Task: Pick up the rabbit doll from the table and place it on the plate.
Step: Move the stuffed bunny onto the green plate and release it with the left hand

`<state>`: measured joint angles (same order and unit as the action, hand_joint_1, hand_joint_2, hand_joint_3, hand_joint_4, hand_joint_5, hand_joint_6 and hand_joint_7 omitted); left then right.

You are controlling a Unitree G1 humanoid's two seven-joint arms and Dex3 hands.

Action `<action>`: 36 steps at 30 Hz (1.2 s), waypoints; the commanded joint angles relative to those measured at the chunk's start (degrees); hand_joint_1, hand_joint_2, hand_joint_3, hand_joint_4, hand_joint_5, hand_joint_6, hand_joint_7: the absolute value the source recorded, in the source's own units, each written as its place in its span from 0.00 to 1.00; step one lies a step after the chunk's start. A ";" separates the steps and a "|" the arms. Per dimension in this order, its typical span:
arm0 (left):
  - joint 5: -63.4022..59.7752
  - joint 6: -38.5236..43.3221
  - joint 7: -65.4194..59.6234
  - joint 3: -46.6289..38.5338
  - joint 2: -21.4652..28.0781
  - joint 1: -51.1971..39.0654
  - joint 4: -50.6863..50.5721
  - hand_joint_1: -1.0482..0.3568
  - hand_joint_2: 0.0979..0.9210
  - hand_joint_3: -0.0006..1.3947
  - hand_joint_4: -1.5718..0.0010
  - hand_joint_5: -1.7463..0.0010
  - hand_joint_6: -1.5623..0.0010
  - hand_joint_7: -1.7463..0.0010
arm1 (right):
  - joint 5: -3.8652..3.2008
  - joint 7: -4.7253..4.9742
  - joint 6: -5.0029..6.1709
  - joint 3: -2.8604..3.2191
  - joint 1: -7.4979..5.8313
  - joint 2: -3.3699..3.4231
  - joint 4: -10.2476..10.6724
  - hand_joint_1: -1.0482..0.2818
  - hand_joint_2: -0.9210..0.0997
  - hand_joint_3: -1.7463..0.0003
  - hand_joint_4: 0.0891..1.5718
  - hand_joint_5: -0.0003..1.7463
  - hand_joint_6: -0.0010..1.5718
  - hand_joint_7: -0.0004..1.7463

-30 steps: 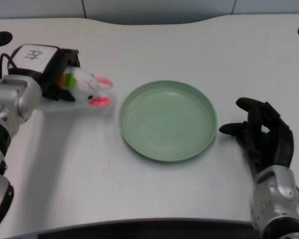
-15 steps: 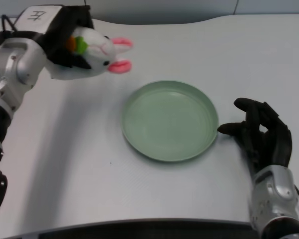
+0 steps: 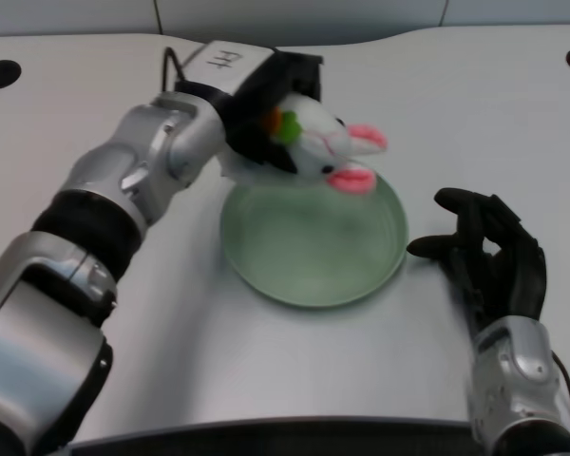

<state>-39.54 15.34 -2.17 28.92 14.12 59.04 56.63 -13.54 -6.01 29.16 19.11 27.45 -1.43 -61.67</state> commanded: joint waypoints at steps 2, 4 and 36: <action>-1.25 -1.01 -0.29 1.30 -2.25 1.75 1.16 0.64 0.99 0.03 0.46 0.00 0.53 0.18 | -0.52 0.40 -2.01 0.01 -0.94 0.23 1.77 0.48 0.00 0.73 0.46 0.76 0.45 0.57; -1.46 -0.97 -0.46 1.68 -3.46 1.97 1.79 0.64 0.99 0.03 0.45 0.00 0.50 0.24 | -0.73 0.04 -2.27 0.05 -1.14 0.27 2.31 0.48 0.00 0.73 0.46 0.76 0.44 0.58; -3.79 0.77 9.78 6.66 -3.09 3.22 9.07 0.01 1.00 0.05 0.98 0.94 0.91 1.00 | -0.43 0.02 -2.59 0.24 -1.21 0.06 2.37 0.47 0.00 0.74 0.46 0.77 0.44 0.60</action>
<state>-42.97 15.63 7.19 35.25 10.50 61.55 66.18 -13.76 -6.43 26.77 19.34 26.64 -1.56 -59.38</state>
